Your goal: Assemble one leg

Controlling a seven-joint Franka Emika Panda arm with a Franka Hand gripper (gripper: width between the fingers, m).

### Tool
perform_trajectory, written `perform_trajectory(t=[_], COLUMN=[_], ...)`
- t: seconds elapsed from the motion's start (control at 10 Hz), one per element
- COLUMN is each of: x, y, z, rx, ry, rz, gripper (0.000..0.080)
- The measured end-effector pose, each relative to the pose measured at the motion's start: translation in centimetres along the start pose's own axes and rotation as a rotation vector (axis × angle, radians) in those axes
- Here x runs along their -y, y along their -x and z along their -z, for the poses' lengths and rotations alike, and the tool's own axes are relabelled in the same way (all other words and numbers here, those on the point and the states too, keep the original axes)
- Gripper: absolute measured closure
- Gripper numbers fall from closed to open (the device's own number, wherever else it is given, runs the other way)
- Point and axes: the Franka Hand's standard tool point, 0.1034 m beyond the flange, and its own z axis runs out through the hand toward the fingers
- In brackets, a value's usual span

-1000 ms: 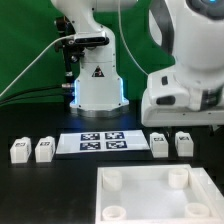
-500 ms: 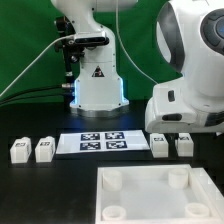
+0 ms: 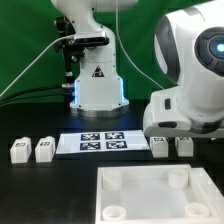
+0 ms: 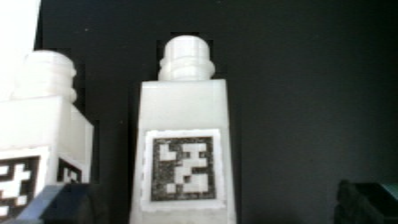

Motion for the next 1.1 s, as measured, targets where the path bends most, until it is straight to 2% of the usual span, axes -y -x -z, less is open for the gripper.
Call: perform_trajectory(t=[0.3, 0.5, 0.7, 0.8, 1.1], x=[0.31, 0.27, 0.27, 0.28, 0.28], y=[-0.12, -0.18, -0.18, -0.17, -0.17], z=[-0.88, -0.92, -0.92, -0.91, -0.92], rx=[0.014, 0.013, 0.013, 0.013, 0.014], ry=[0.006, 0.007, 0.007, 0.007, 0.007], rz=[0.003, 0.012, 0.012, 0.012, 0.012], gripper=[0.0150, 0.0150, 0.0430, 0.0510, 0.0510])
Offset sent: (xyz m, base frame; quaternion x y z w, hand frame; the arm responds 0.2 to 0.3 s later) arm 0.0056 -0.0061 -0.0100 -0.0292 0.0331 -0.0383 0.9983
